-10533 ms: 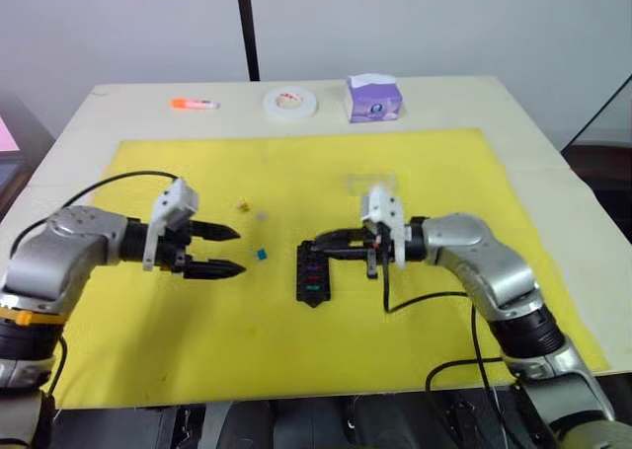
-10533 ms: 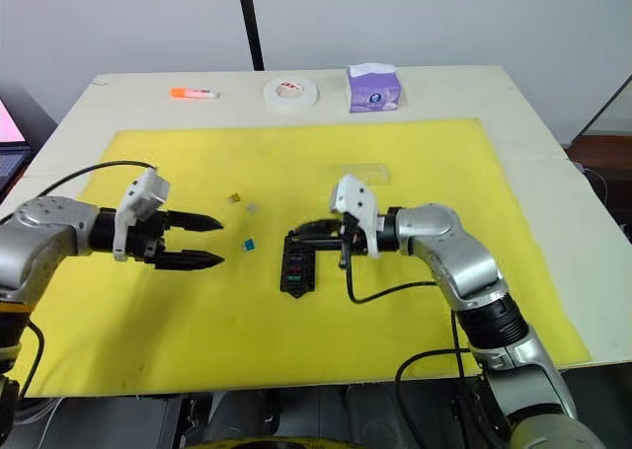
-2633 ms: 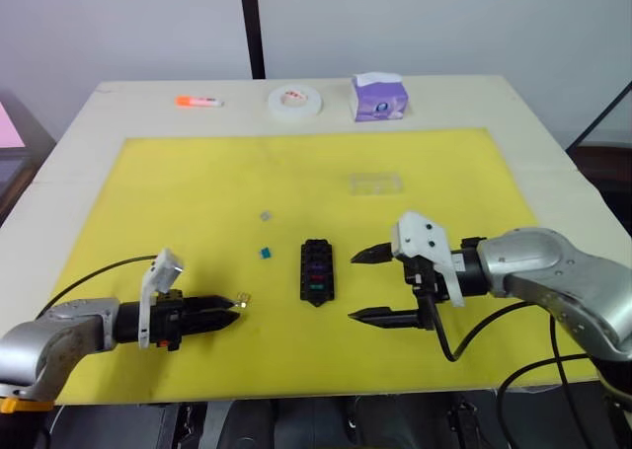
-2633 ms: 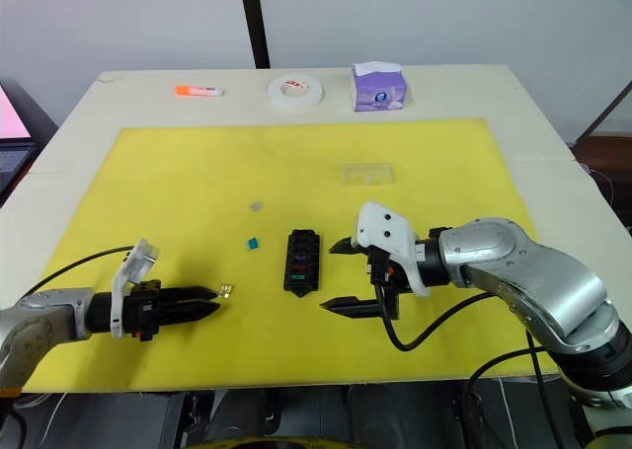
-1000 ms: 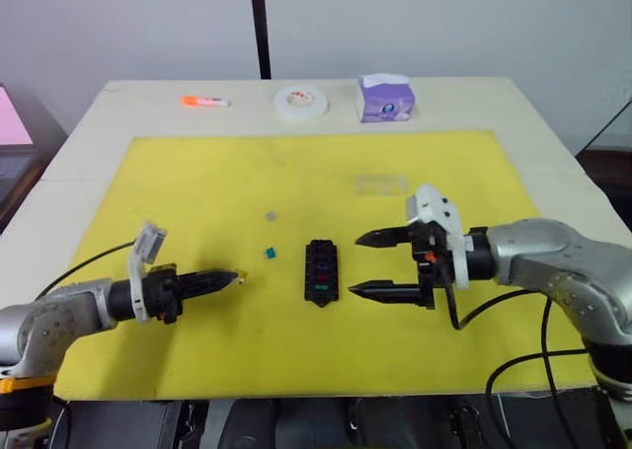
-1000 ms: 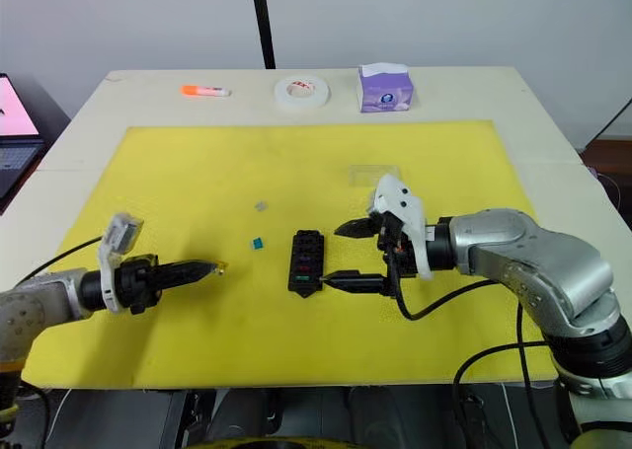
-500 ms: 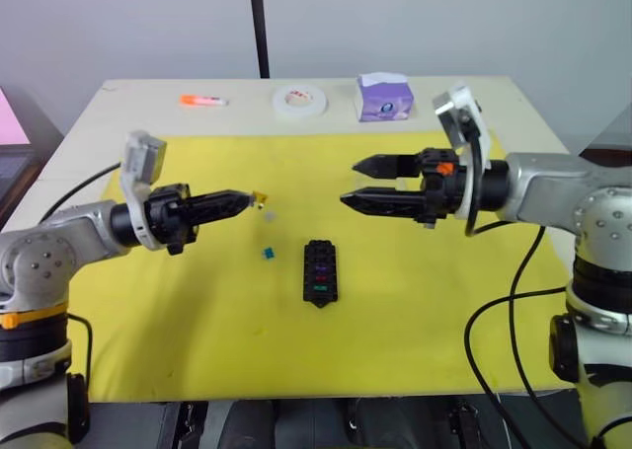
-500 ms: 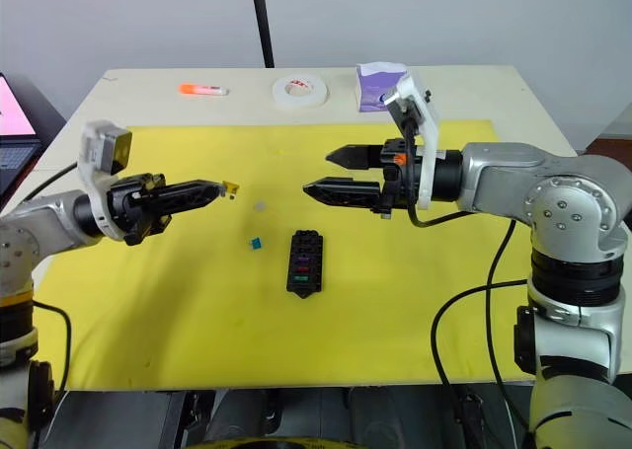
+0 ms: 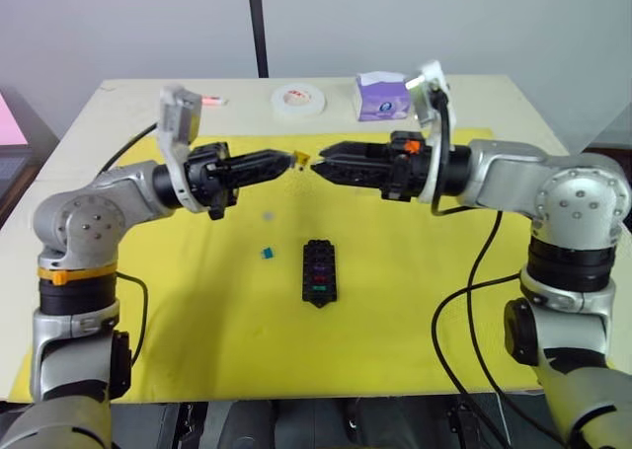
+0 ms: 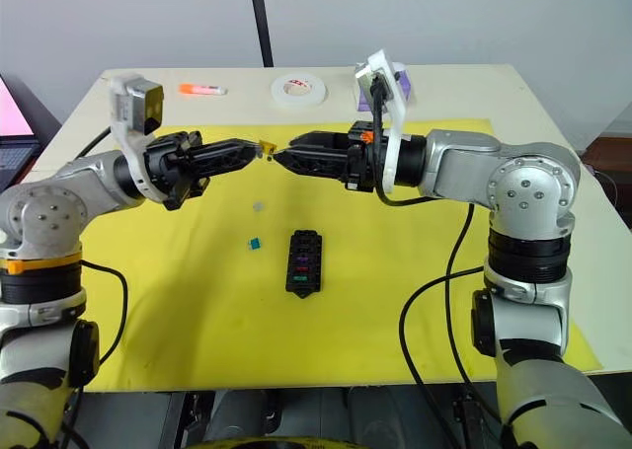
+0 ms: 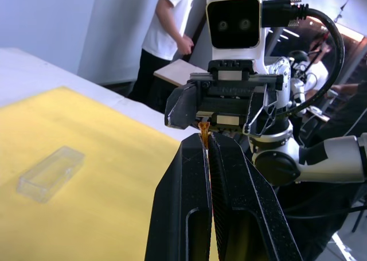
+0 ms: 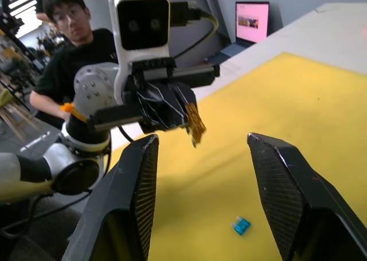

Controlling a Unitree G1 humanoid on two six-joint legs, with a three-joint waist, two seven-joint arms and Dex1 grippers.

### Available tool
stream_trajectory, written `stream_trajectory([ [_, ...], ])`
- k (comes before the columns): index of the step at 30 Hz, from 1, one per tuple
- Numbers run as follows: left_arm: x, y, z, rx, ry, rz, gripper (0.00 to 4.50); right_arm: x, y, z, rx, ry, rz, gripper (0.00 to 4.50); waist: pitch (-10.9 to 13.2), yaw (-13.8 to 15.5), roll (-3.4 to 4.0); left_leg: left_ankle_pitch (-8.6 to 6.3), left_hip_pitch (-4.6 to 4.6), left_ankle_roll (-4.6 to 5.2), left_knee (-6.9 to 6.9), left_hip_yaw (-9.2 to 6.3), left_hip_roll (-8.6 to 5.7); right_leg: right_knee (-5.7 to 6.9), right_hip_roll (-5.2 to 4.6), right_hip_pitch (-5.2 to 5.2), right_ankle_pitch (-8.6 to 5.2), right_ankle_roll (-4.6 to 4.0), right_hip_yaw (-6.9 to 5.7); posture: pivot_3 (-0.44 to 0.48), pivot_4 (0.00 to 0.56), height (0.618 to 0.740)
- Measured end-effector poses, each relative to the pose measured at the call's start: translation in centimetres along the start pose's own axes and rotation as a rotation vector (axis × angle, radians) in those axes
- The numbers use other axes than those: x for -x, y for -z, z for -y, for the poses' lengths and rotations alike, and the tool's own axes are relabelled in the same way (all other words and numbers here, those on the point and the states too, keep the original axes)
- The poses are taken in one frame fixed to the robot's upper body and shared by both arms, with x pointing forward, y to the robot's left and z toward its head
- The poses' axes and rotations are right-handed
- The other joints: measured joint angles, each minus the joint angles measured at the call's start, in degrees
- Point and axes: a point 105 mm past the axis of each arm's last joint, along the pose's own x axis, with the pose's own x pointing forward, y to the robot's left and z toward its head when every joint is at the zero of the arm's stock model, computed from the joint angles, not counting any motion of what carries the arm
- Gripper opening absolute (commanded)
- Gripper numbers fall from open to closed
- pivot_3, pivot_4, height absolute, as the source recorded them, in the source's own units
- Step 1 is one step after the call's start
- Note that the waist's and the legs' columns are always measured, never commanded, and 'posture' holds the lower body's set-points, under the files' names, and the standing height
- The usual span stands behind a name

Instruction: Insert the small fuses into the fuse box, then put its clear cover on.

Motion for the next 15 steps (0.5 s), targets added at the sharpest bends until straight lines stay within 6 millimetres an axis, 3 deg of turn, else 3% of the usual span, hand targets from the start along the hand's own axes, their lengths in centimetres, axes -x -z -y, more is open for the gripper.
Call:
stream_trajectory([
  [15, -0.24, 0.15, -0.07, -0.002, 0.007, 0.005, 0.00, 0.03, 0.13, -0.38, -0.041, -0.015, 0.010, 2.56, 0.0, 0.0, 0.00, 0.00, 0.00, 0.00, 0.01, 0.00, 0.00, 0.00, 0.00, 0.00, 0.00, 0.00, 0.00, 0.000, 0.150, 0.740],
])
